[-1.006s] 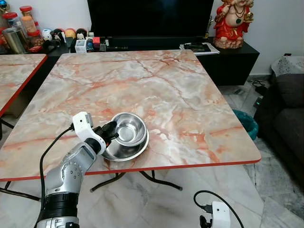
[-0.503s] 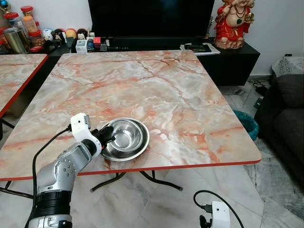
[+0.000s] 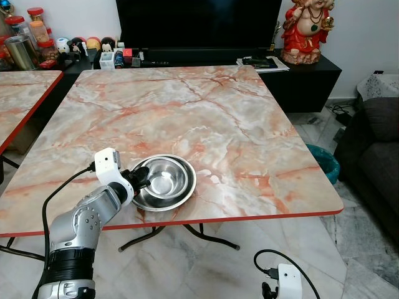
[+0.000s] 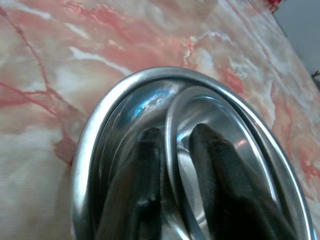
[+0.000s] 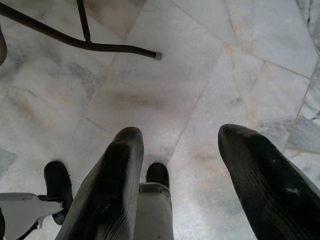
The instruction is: Setting the table
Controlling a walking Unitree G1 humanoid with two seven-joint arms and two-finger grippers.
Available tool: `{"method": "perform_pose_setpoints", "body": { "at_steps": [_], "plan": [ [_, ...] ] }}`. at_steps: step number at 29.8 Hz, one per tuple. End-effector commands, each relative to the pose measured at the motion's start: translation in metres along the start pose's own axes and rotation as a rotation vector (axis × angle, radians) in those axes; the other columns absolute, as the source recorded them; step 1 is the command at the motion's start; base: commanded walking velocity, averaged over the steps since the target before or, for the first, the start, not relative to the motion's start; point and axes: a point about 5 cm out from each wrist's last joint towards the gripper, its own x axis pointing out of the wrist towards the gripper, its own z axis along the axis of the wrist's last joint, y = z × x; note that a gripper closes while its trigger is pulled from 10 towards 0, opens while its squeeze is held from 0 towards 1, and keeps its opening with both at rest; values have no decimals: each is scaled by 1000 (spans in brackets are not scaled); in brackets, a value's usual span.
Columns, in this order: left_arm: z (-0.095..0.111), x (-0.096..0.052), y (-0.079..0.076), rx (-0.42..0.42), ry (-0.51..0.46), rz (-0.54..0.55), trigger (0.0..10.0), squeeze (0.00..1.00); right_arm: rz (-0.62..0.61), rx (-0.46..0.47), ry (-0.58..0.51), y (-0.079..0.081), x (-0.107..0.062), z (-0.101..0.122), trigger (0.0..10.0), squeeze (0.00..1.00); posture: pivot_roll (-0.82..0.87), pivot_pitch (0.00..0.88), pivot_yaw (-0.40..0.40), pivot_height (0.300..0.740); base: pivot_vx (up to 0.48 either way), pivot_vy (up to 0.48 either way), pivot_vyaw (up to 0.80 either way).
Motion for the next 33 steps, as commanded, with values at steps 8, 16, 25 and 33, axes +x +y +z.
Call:
{"method": "perform_pose_setpoints", "body": {
  "at_steps": [8,16,25,33],
  "plan": [
    [17,-2,-1,102,-5,8,10000,0,1,-7,-4,-1,1,4,10000,0,24,0,-21,736,0,0,0],
    [34,-5,-4,189,-44,16,10000,0,1,-7,-5,-1,1,4,10000,0,24,0,-22,736,0,0,0],
    [83,-16,-13,300,-442,31,10000,0,-1,-8,-14,-3,2,7,10000,0,26,0,-25,736,0,0,0],
    [70,-10,-28,509,-564,71,10000,0,-2,5,-43,-2,2,13,10000,0,23,0,-26,736,0,0,0]
  ]
}}
